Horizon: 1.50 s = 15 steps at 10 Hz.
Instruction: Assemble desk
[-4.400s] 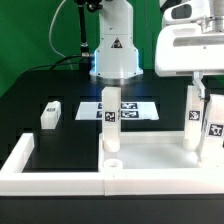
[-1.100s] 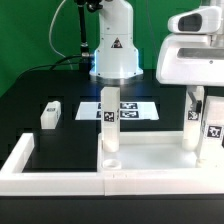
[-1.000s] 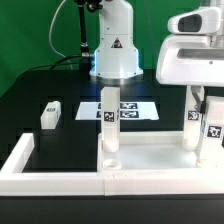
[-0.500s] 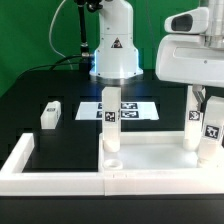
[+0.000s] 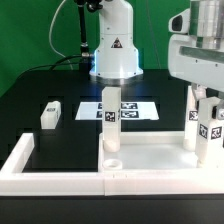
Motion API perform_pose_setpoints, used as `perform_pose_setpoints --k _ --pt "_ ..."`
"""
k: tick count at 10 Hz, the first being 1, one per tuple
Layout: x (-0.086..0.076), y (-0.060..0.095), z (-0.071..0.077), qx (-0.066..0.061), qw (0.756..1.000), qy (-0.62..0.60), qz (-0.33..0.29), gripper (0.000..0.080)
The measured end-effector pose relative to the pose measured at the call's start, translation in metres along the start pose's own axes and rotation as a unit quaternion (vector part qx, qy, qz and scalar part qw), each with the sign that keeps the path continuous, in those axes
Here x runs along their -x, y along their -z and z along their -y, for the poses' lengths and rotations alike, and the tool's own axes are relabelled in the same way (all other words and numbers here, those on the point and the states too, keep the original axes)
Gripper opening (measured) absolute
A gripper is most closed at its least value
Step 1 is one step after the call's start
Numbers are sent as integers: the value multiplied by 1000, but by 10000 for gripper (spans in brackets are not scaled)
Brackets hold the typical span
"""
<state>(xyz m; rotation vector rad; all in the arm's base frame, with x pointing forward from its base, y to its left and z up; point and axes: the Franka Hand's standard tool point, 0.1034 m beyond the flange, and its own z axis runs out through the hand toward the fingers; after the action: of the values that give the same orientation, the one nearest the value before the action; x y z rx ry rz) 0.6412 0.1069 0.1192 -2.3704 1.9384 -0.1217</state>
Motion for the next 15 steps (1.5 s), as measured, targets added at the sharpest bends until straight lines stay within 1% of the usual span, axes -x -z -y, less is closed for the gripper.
perform_pose_setpoints --k 1,3,4,5,6,7,8,9,11,12,13,14,15 --pt "1 0 -2 -8 998 -59 8 290" --pt "2 0 -3 -9 998 -61 8 290" --pt "2 -1 -4 -9 999 -49 8 400" --pt "2 -1 -3 -9 1000 -15 7 536" --pt "5 0 -1 -7 994 106 9 536" --pt "6 -3 -2 3 981 195 19 626" --pt "8 -5 -6 14 971 239 27 642" --pt "6 -5 -5 11 965 260 25 642" --pt "6 -6 -5 10 944 327 26 649" --pt "6 -6 -5 10 939 344 26 649" --pt "5 -5 -3 2 894 447 25 649" --pt "11 -3 -1 -1 844 535 34 649" --pt "16 -1 0 0 832 554 31 649"
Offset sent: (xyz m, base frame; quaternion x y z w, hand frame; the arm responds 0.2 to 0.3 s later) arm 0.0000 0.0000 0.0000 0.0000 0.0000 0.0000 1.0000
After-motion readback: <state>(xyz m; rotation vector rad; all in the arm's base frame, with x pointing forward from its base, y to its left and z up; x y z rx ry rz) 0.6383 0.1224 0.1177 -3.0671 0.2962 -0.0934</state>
